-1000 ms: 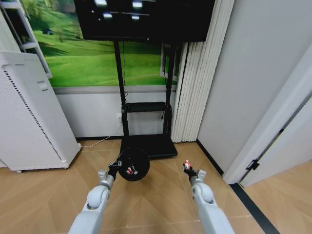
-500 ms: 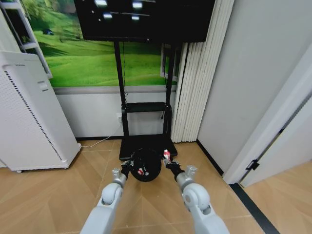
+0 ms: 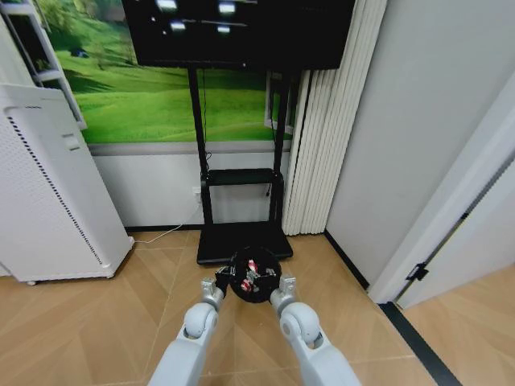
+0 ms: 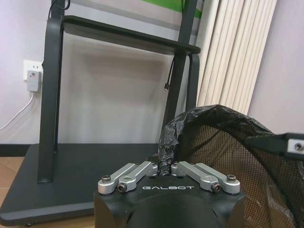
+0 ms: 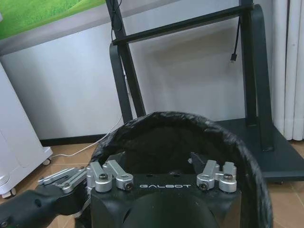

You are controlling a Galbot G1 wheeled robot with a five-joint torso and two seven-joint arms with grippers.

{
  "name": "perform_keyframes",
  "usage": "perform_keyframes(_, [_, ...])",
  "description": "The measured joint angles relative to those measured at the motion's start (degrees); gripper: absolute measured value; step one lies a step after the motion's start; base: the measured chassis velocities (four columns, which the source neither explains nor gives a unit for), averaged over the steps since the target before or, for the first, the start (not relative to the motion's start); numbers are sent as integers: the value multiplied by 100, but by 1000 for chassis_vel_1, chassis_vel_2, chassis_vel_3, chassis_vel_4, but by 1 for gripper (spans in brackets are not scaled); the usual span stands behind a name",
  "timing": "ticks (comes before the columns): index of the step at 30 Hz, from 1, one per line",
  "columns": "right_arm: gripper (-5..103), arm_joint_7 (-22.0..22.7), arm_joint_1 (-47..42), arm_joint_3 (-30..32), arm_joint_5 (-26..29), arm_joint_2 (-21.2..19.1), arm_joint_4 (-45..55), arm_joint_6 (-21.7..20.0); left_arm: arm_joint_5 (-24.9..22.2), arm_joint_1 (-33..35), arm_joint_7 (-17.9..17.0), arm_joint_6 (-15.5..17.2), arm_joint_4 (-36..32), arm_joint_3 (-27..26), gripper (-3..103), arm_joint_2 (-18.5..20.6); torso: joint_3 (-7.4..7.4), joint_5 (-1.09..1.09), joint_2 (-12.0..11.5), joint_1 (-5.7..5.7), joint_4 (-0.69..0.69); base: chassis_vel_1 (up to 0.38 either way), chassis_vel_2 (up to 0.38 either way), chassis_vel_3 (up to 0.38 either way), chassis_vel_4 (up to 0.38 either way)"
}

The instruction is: Pick up the trash bin and place the garbage on the floor into it.

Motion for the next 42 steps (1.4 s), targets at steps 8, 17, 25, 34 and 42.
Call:
perform_keyframes(8, [97, 181, -124, 289, -19, -22, 288, 113, 14, 80, -6, 1, -104, -133, 7, 27, 0, 0, 0, 0, 0, 0, 0, 0, 0])
perform_keyframes(17, [100, 253, -1189, 1072, -762, -131, 734, 527, -174, 842, 23, 31, -1034, -871, 7, 600, 0, -1, 1, 0, 0, 0, 0, 0, 0])
perform_keyframes(25, [100, 270, -1595, 984, -1282, 31, 782, 718, -315, 1066, 43, 52, -1303, -1200, 7, 725, -1, -1, 1, 0, 0, 0, 0, 0, 0])
perform_keyframes(34, [100, 305, -1726, 919, -1444, 75, 870, 731, -368, 1039, 66, 54, -1332, -1238, 7, 731, 0, -1, 1, 0, -1, 181, 17, -190, -6])
perform_keyframes(42, [100, 330, -1809, 909, -1478, 72, 963, 736, -377, 1016, 72, 54, -1375, -1230, 7, 726, 0, 2, 1, -1, -1, 420, 19, -427, -11])
